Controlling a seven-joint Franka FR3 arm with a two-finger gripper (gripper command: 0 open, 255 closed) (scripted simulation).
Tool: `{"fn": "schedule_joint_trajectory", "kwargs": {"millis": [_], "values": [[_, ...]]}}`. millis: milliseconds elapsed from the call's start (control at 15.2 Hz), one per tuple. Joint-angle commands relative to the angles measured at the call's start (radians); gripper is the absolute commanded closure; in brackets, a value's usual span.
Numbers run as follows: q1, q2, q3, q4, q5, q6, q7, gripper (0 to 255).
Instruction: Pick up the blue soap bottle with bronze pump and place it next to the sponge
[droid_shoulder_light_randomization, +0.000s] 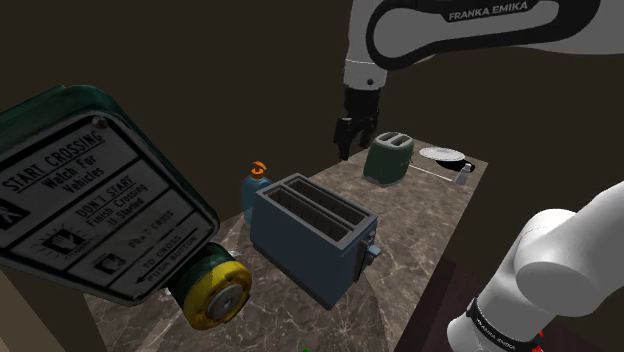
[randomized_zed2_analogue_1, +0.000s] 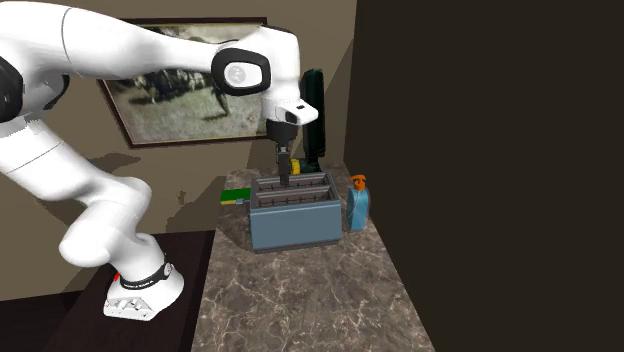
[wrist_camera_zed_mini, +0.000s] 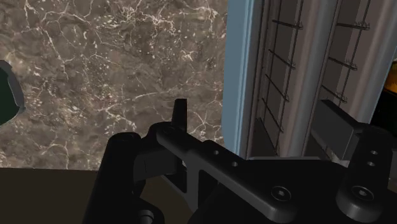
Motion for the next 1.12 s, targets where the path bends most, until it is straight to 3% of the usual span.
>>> {"fn": "schedule_joint_trajectory", "kwargs": {"millis": [0,528,1056], "values": [[0.0,0.074,0.011,0.05,-0.002,0.029,0.015,0],[0.014,0.369,0.053,0.266,-0.035,0.118,0.087,0],[0.056,0.685,0.07,0.584,-0.092,0.126,0.15,0]]}}
